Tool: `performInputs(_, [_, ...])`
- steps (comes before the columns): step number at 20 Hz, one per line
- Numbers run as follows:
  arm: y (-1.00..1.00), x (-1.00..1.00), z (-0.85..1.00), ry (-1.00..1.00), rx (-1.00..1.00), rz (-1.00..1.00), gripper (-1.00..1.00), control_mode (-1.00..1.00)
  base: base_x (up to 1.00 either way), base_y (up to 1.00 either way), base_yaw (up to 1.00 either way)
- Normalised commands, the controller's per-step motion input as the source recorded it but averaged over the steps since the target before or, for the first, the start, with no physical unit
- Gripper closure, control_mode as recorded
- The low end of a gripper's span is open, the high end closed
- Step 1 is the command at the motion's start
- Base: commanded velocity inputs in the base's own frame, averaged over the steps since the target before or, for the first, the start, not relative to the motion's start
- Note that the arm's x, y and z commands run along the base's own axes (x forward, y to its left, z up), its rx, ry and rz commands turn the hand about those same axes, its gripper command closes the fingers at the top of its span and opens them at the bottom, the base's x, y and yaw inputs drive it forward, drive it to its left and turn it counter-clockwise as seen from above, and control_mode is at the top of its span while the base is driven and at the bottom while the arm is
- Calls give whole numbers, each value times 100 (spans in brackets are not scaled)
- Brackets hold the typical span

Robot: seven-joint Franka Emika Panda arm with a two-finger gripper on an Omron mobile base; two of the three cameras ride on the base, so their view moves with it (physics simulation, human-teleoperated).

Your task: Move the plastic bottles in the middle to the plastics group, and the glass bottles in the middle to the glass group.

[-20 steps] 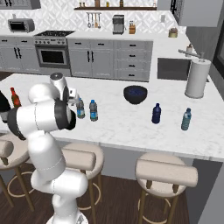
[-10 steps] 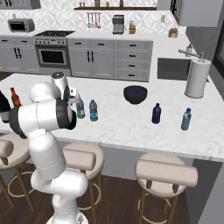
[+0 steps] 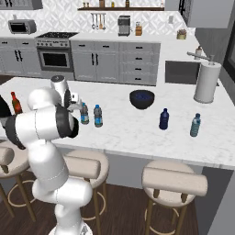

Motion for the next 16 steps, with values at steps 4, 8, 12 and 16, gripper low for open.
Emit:
performInputs(4, [9, -54, 19, -7, 5, 1, 100, -100, 0, 0, 0])
performInputs(8, [56, -56, 38, -30, 0, 6, 100, -100, 0, 0, 0])
performInputs(12, [94, -35, 17, -21, 0, 2, 100, -100, 0, 0, 0])
performInputs(16, [100, -2, 23, 0, 0, 0, 100, -100, 0, 0, 0])
